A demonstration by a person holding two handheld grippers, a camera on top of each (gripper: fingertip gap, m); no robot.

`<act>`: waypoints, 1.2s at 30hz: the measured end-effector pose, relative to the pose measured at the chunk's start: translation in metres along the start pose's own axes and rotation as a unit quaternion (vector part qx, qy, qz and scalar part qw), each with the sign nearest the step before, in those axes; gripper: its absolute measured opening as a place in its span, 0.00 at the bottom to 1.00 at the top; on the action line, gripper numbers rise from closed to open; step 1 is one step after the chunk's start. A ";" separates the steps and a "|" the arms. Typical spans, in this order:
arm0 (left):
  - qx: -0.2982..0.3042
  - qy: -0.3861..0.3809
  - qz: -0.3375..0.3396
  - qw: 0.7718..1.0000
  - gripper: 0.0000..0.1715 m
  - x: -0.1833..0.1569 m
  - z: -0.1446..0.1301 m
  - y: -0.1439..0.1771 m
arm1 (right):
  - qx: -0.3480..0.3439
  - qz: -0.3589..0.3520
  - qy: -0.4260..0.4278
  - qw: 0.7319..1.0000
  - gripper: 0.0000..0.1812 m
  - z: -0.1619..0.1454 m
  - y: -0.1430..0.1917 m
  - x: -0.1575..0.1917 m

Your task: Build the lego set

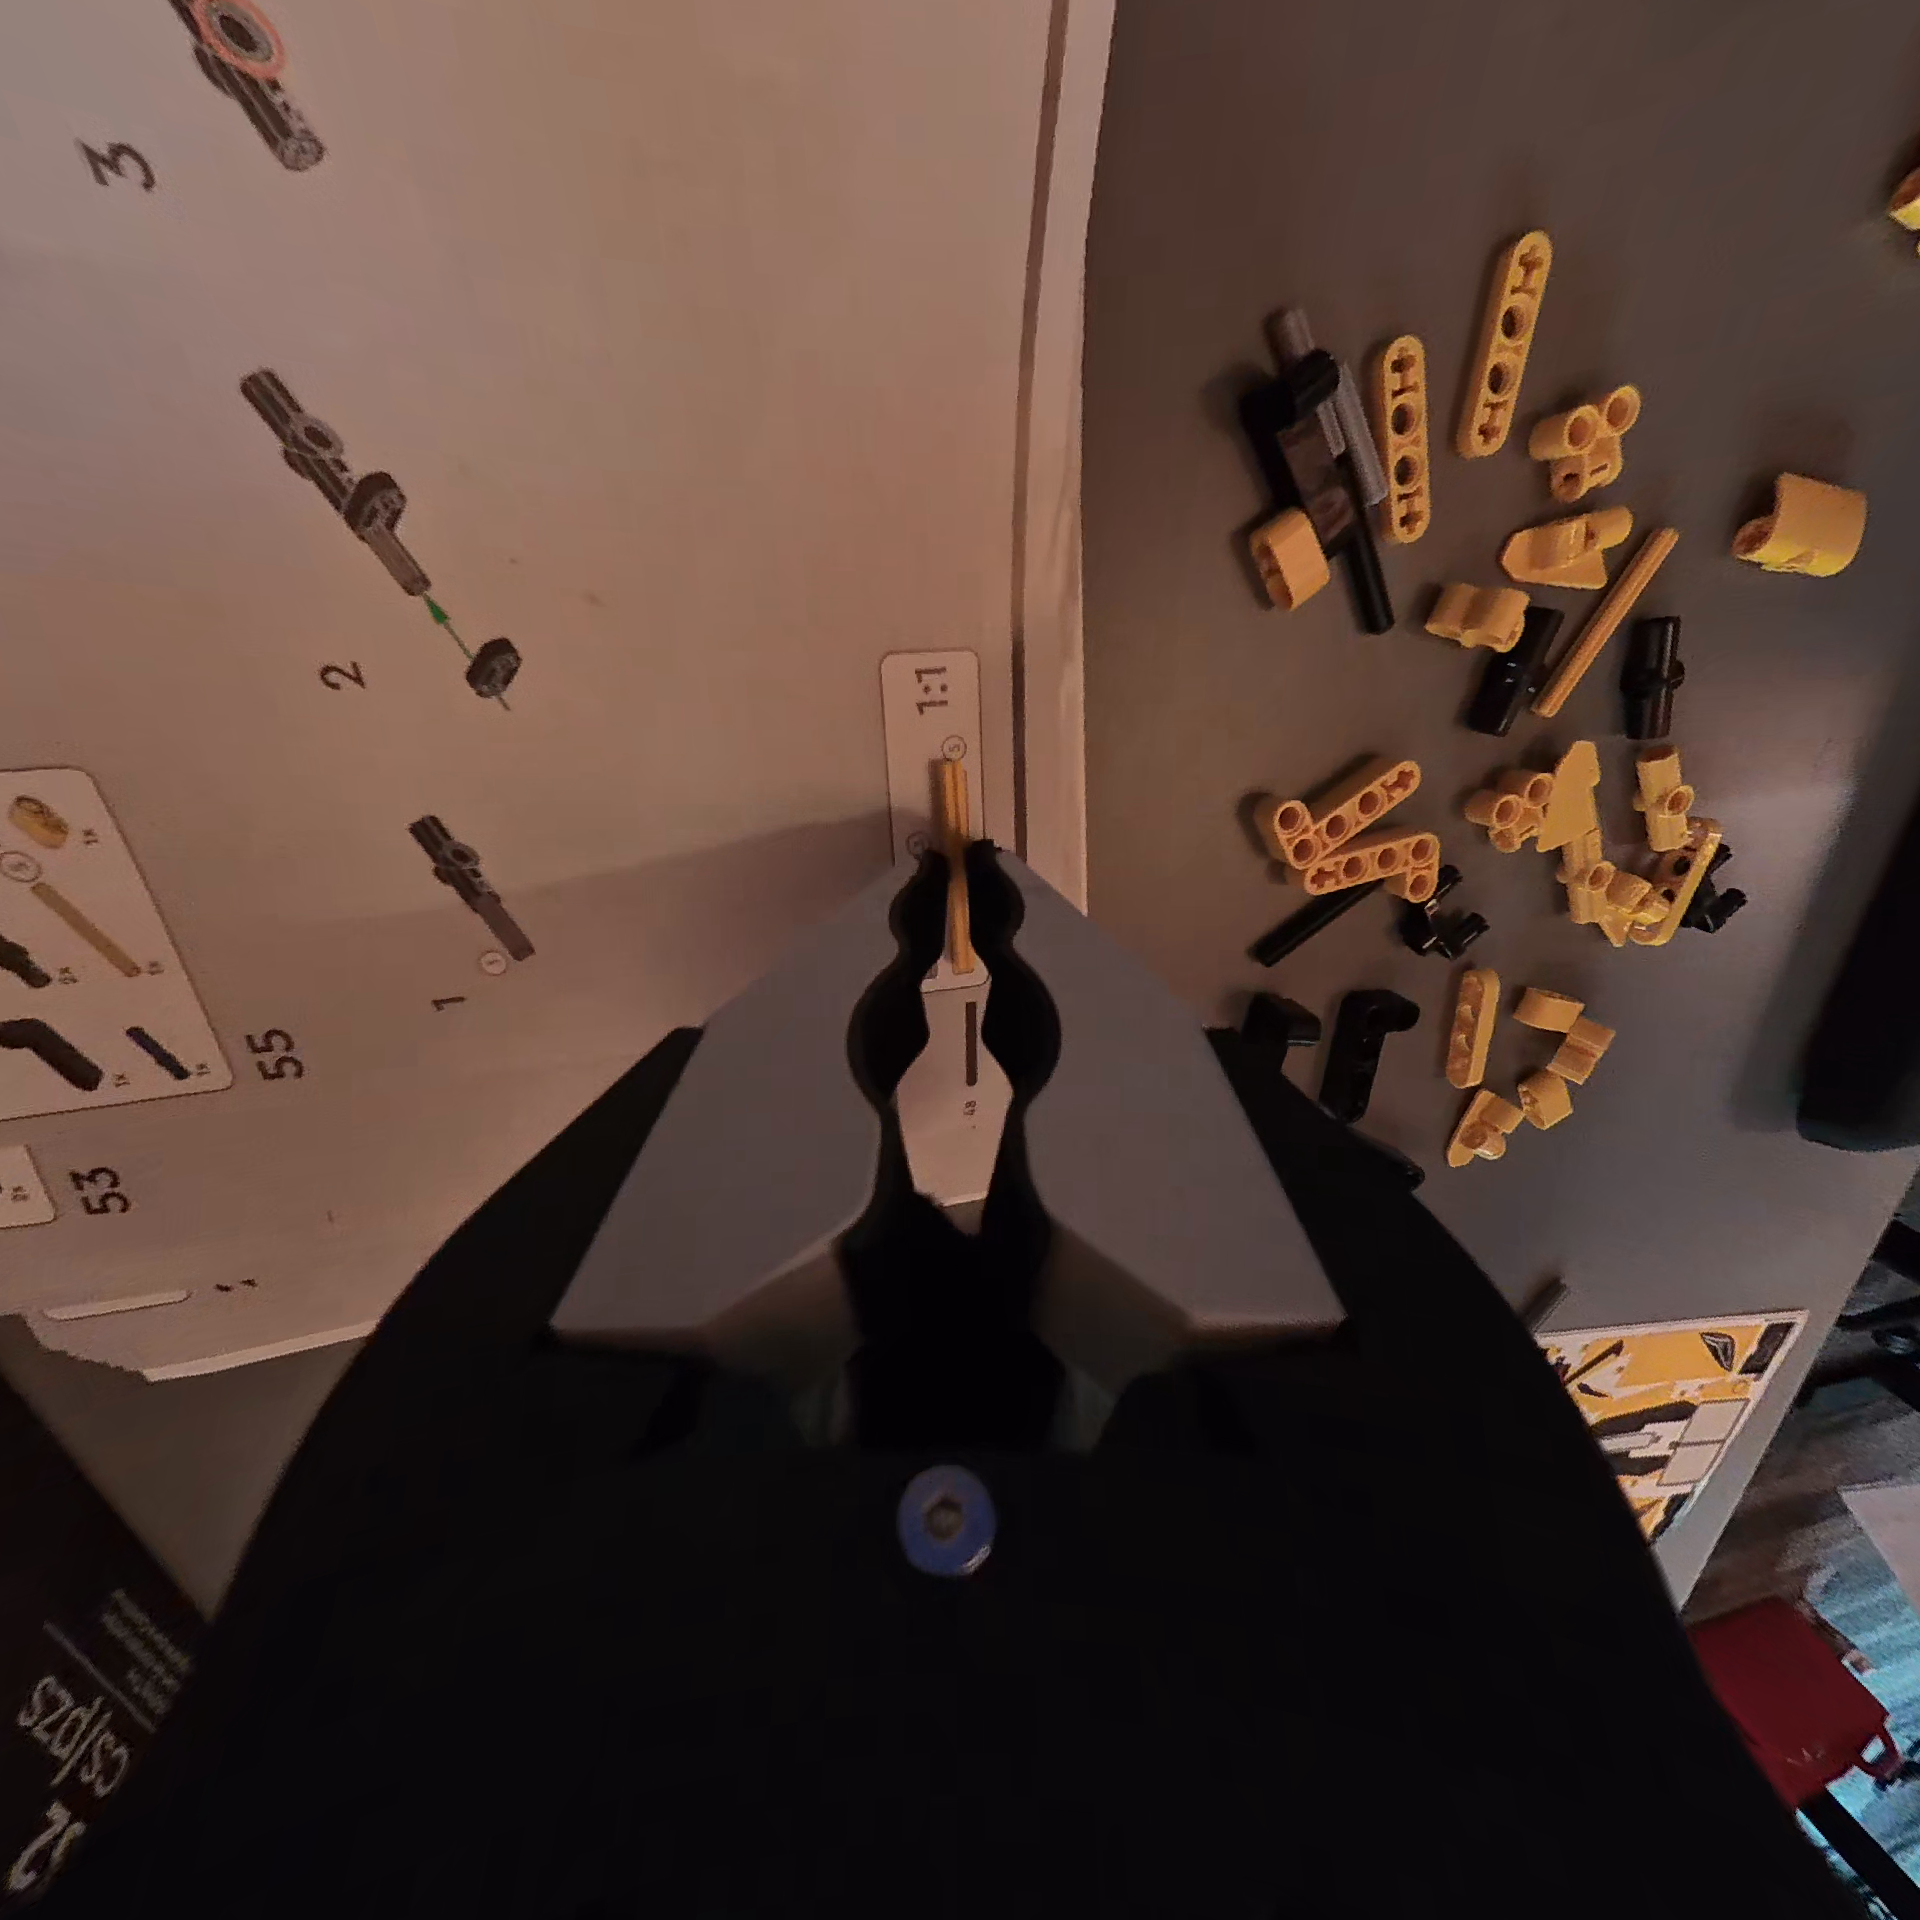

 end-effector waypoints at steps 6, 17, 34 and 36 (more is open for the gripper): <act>0.042 -0.016 -0.010 0.999 0.01 0.002 0.001 0.001 | 0.000 0.001 0.000 1.000 0.02 0.000 0.000 0.000; 0.069 -0.035 0.005 0.997 0.01 -0.002 0.000 0.001 | 0.018 -0.012 0.020 1.000 0.02 -0.004 -0.004 0.001; 0.108 -0.031 0.001 0.994 0.00 -0.001 0.009 -0.001 | 0.031 -0.008 0.027 0.999 0.03 -0.006 -0.008 0.003; 0.109 -0.032 -0.001 0.994 0.00 -0.001 0.009 -0.001 | 0.032 -0.007 0.029 0.999 0.03 -0.006 -0.008 0.003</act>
Point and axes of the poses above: each gripper's, where its closed fingertips meet, y back along the fingers, z out of its top, x = y × z across the jaws, the point moved 7 cm from there along y, back along the fingers, and after that the axes turned 4 degrees about y, right-handed, at the moved point
